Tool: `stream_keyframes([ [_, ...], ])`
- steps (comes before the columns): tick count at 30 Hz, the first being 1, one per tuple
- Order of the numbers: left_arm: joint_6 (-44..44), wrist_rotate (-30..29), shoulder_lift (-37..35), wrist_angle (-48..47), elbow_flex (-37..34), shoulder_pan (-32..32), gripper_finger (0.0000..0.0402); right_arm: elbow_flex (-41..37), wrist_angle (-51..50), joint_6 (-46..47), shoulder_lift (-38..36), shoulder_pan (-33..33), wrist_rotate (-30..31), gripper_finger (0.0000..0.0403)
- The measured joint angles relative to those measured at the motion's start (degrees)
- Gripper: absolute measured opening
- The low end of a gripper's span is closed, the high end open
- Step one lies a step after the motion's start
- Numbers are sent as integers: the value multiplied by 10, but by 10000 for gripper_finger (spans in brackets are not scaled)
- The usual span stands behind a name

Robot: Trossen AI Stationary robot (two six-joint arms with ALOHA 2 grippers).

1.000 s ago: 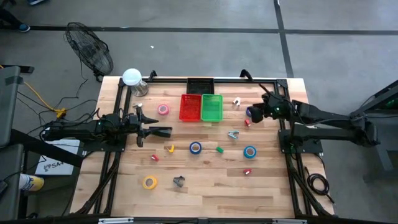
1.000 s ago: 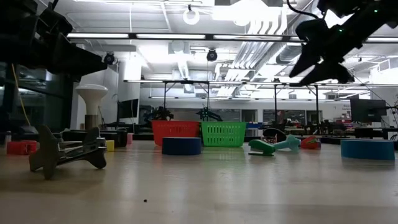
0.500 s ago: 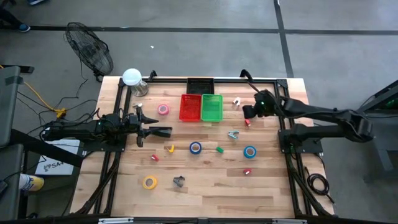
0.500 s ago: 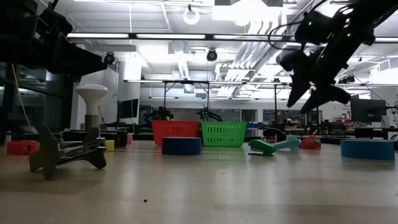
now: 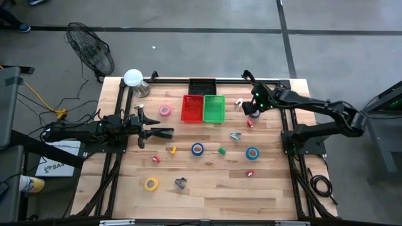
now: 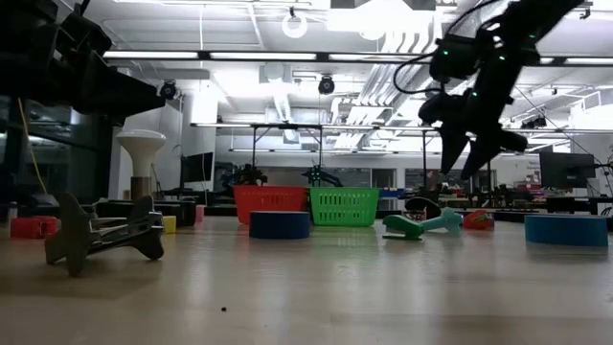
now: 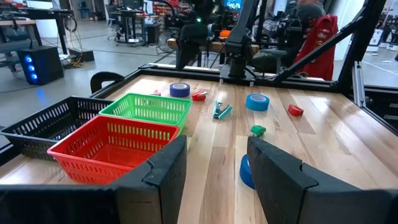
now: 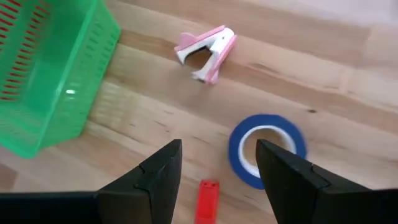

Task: Pick and place Stapler, Stapler remover, tape
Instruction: Put the purple tape into the black bin

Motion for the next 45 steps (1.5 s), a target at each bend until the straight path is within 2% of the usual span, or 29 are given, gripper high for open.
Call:
stream_keyframes([
  [6,0,0,0,0,0,0,165,96,-118,-32,79,0,28,197],
  [12,0,0,0,0,0,0,165,142,-143,-42,145,0,25,197],
  [26,0,0,0,0,0,0,165,131,-154,-36,242,0,6,197],
  [45,0,0,0,0,0,0,165,131,-125,-42,273,0,14,184],
])
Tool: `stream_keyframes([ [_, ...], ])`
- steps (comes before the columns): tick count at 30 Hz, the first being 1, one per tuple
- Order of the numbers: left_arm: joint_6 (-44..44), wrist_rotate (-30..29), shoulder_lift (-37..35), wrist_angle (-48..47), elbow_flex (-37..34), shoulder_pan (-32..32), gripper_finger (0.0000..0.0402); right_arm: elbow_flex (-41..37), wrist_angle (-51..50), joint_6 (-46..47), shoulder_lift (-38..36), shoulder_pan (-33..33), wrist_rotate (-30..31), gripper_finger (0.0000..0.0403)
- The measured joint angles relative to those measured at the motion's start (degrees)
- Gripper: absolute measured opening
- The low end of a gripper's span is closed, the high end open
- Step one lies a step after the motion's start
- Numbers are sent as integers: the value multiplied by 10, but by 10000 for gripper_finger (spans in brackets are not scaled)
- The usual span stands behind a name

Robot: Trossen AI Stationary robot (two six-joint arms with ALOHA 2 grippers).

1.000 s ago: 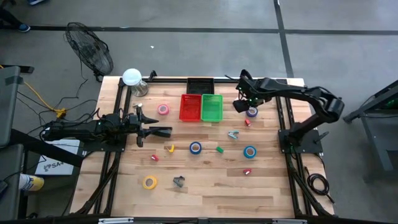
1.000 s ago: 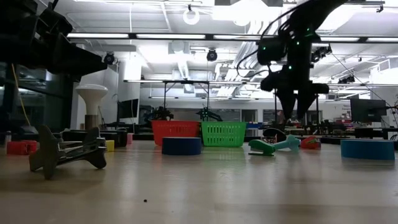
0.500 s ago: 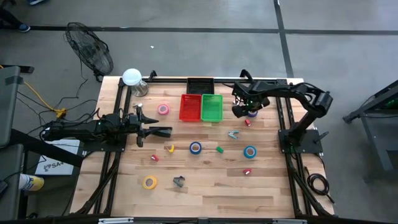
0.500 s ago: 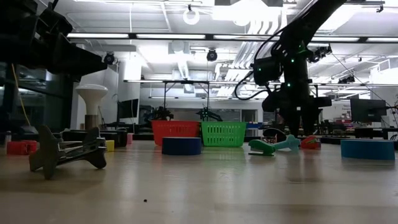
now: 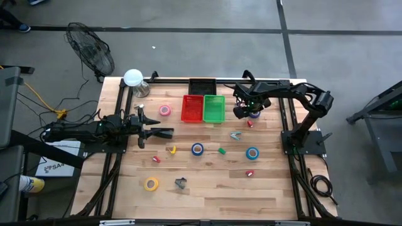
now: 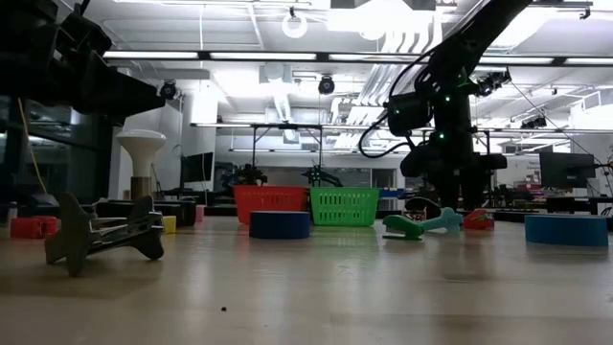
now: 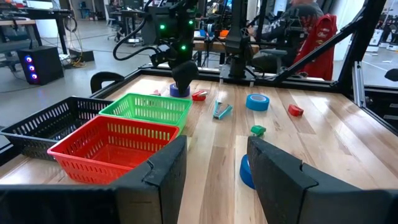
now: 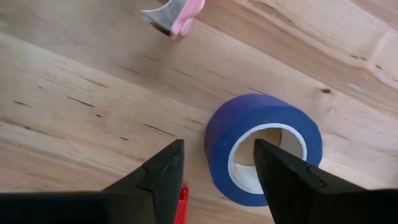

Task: Pick and place Stapler, Stapler remover, tape
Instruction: Put the purple tape into the black bin

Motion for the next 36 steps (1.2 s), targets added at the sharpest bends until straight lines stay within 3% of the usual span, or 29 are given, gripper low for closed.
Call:
stream_keyframes([
  [36,0,0,0,0,0,0,165,0,6,47,0,1,11,174],
])
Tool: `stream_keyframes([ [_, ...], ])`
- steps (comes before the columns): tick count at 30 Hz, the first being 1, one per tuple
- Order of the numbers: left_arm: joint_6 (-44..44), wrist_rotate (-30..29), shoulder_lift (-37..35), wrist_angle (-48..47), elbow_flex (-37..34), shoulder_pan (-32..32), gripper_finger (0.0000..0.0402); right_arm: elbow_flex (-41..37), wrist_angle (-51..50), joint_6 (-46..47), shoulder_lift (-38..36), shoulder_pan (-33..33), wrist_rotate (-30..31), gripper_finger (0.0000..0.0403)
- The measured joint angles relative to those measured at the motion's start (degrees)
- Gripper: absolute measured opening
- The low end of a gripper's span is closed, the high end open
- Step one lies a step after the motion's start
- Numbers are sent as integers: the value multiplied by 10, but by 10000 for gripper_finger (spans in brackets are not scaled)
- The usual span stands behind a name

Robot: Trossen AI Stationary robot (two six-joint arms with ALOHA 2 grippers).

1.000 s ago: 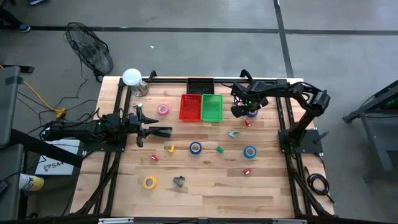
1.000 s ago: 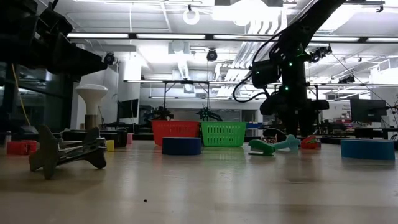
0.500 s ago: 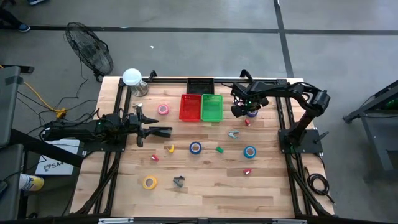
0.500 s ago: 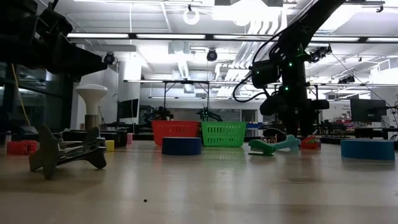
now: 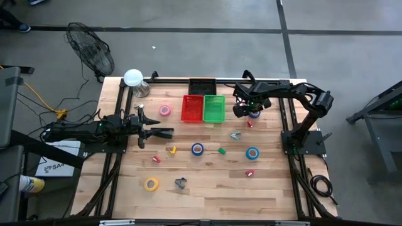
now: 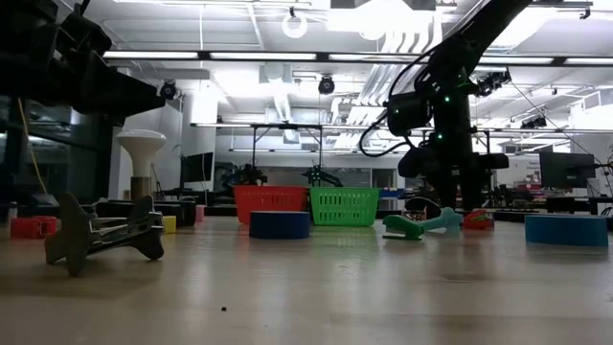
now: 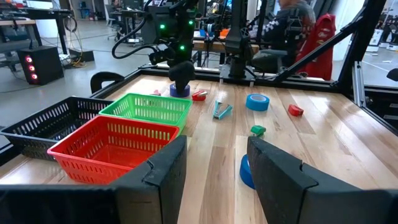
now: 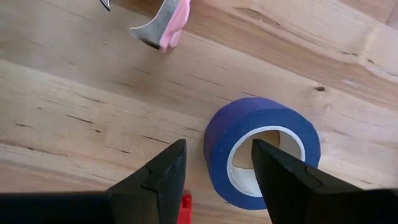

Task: Pick and place Stapler, Stapler remover, tape
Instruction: Put the purple tape into the black bin

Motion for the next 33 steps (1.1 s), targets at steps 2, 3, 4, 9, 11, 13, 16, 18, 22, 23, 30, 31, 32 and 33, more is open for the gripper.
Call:
stream_keyframes([
  [2,0,0,0,0,0,0,165,0,2,2,0,0,0,174],
  [3,0,0,0,0,0,0,165,0,4,3,0,0,0,174],
  [4,0,0,0,0,0,0,165,0,4,7,0,0,0,174],
  [9,0,0,0,0,0,0,165,0,4,10,0,0,0,174],
  [11,0,0,0,0,0,0,165,0,4,11,0,0,0,174],
  [13,0,0,0,0,0,0,165,0,4,11,0,0,0,174],
  [16,0,0,0,0,0,0,165,1,4,12,5,2,-1,174],
  [18,0,0,0,0,0,0,165,1,4,10,16,2,-1,174],
  [22,0,0,0,0,0,0,165,2,9,-1,36,4,-3,170],
  [23,0,0,0,0,0,0,165,2,10,-1,38,4,-4,167],
  [30,0,0,0,0,0,0,165,1,8,-16,31,4,-18,117],
  [31,0,0,0,0,0,0,165,1,5,-18,29,4,-20,106],
  [32,0,0,0,0,0,0,165,1,2,-20,28,4,-23,95],
  [33,0,0,0,0,0,0,165,1,-1,-26,27,4,-28,82],
])
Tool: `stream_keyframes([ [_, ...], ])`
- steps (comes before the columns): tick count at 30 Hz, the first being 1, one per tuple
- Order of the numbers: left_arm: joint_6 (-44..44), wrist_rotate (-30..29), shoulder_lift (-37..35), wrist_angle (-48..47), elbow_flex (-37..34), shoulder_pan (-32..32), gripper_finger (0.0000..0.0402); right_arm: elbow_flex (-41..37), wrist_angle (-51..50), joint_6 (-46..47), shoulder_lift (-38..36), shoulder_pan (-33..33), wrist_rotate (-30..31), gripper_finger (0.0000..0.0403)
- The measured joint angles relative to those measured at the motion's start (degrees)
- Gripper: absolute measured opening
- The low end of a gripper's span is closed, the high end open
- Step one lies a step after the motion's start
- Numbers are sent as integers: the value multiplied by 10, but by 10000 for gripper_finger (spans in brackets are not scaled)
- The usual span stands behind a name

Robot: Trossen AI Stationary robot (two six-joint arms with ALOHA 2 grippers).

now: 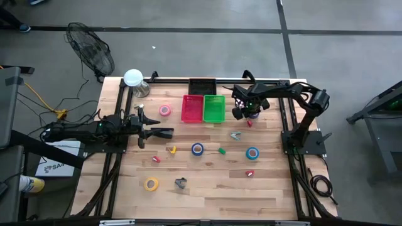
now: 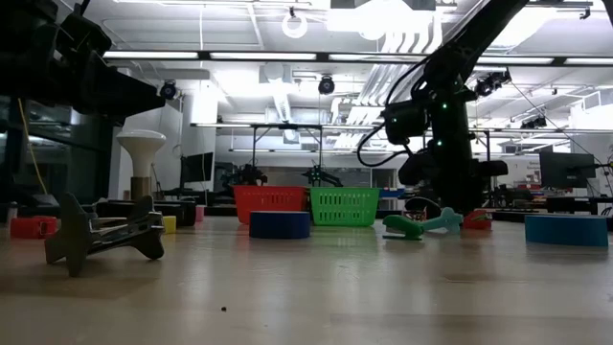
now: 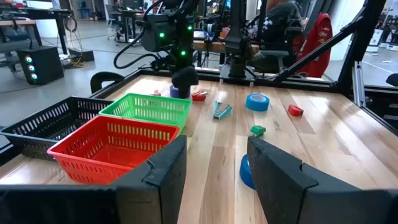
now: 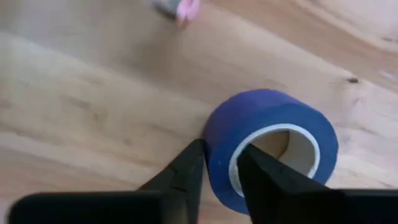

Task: Pick and place Stapler, Stapler remover, tape
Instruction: Put the purple tape into the black bin

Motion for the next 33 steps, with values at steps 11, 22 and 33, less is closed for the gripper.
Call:
stream_keyframes([
  [11,0,0,0,0,0,0,165,12,-29,-40,-9,1,-46,31],
  [22,0,0,0,0,0,0,165,189,-55,-90,-15,24,3,32],
  [33,0,0,0,0,0,0,165,244,195,-145,-10,25,-40,32],
])
